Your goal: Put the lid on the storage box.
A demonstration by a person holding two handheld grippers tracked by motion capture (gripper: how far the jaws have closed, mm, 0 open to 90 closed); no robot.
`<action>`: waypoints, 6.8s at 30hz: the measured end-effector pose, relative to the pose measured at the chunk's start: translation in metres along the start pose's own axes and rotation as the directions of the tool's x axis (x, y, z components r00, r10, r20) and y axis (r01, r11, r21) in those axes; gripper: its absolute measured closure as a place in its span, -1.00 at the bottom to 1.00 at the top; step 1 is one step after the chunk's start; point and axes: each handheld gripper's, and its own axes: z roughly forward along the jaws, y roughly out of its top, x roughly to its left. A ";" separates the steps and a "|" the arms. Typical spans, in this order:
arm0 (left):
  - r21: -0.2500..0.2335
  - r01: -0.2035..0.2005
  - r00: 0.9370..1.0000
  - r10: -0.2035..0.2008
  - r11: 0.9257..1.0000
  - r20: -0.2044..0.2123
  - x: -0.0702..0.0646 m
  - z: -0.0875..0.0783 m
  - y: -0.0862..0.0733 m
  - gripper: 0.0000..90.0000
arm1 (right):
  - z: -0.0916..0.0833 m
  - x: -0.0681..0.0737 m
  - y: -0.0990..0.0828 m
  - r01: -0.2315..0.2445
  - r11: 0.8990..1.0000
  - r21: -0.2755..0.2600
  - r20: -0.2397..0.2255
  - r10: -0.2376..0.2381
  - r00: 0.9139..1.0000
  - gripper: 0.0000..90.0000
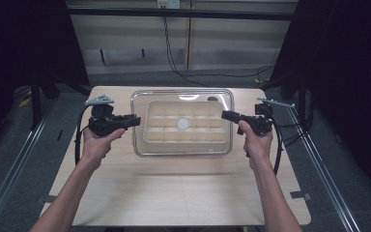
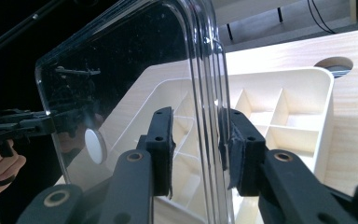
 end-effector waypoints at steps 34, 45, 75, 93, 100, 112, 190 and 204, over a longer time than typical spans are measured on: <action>0.036 0.027 0.998 -0.025 0.999 -0.061 0.018 0.036 0.019 0.54 | 0.027 -0.029 0.018 -0.009 0.999 0.036 0.050 0.007 0.999 0.45; 0.040 0.042 0.997 -0.039 0.998 -0.070 0.026 0.050 0.024 0.52 | 0.034 -0.039 0.023 -0.024 0.998 0.057 0.062 0.020 0.998 0.45; 0.048 0.098 0.989 -0.092 0.994 -0.113 0.041 0.062 0.027 0.56 | 0.049 -0.047 0.026 -0.062 0.995 0.074 0.092 0.055 0.994 0.41; 0.086 0.197 0.977 -0.188 0.977 -0.098 0.060 0.083 0.016 0.51 | 0.079 -0.058 0.020 -0.079 0.989 0.127 0.201 0.053 0.978 0.16; 0.105 0.206 0.976 -0.197 0.973 -0.090 0.061 0.090 0.015 0.47 | 0.087 -0.062 0.015 -0.071 0.988 0.134 0.253 0.036 0.967 0.04; 0.120 0.242 0.969 -0.235 0.963 -0.070 0.068 0.096 0.010 0.43 | 0.094 -0.062 0.011 -0.049 0.989 0.142 0.299 0.004 0.954 -0.03; 0.134 0.195 0.976 -0.179 0.972 -0.123 0.056 0.099 -0.011 0.37 | 0.089 -0.064 0.003 -0.037 0.981 0.193 0.375 -0.039 0.926 0.12; 0.099 0.126 0.989 -0.118 0.987 -0.086 0.037 0.037 -0.038 0.00 | 0.051 -0.045 -0.009 0.084 0.974 0.212 0.303 -0.147 0.942 -0.28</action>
